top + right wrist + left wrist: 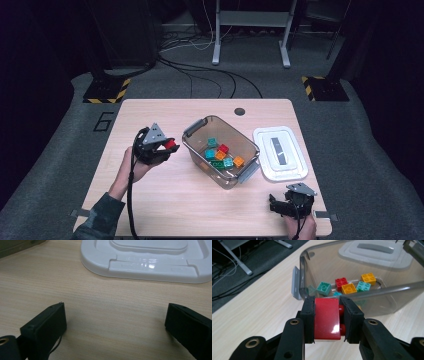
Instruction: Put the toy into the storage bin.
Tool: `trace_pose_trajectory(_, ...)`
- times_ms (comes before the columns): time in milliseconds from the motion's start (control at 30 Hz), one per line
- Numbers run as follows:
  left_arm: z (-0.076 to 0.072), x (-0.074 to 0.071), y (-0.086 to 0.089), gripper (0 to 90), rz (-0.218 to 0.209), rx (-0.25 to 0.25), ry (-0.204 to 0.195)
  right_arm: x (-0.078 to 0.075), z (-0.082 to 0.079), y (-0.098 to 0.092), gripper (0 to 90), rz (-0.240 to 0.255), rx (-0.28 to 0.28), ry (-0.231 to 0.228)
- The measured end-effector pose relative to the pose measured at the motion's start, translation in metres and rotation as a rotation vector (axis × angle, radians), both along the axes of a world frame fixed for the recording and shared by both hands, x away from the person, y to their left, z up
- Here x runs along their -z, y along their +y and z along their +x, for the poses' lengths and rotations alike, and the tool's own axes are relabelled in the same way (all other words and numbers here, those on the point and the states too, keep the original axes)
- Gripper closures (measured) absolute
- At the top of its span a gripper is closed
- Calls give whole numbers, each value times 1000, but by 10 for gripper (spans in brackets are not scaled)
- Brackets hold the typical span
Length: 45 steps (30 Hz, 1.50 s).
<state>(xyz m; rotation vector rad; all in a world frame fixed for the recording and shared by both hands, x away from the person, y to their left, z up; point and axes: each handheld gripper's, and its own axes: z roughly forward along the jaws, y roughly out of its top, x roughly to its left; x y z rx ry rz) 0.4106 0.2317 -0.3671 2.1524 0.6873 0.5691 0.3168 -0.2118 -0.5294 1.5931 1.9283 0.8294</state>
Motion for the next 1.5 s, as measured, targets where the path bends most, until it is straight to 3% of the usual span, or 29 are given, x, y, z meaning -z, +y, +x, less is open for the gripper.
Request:
trace_pose_trajectory(400, 24, -22, -18, 667, -11, 12, -14, 0, 0, 0, 28, 0, -1, 0)
trace_pose_trajectory(500, 31, -24, -26, 667, 8, 25, -15, 0, 0, 0, 28, 0, -1, 0)
trace_pose_trajectory(900, 60, -5, -55, 665, 38, 37, 54, 0, 0, 0, 29, 2, -2, 0)
trace_pose_trajectory(1100, 66, 1, -63, 656, 42, 45, 64, 0, 0, 0, 29, 4, -4, 0)
trace_pose_trajectory(1233, 67, 2, -65, 532, 35, 40, 78, 0, 0, 0, 30, 4, -4, 0)
trace_pose_trajectory(1400, 64, 1, -59, 273, 19, 6, 96, 0, 0, -1, 29, 4, -4, 0)
trace_pose_trajectory(1500, 59, -3, -52, 209, 9, -10, 81, 0, 0, -1, 29, 4, -5, 0)
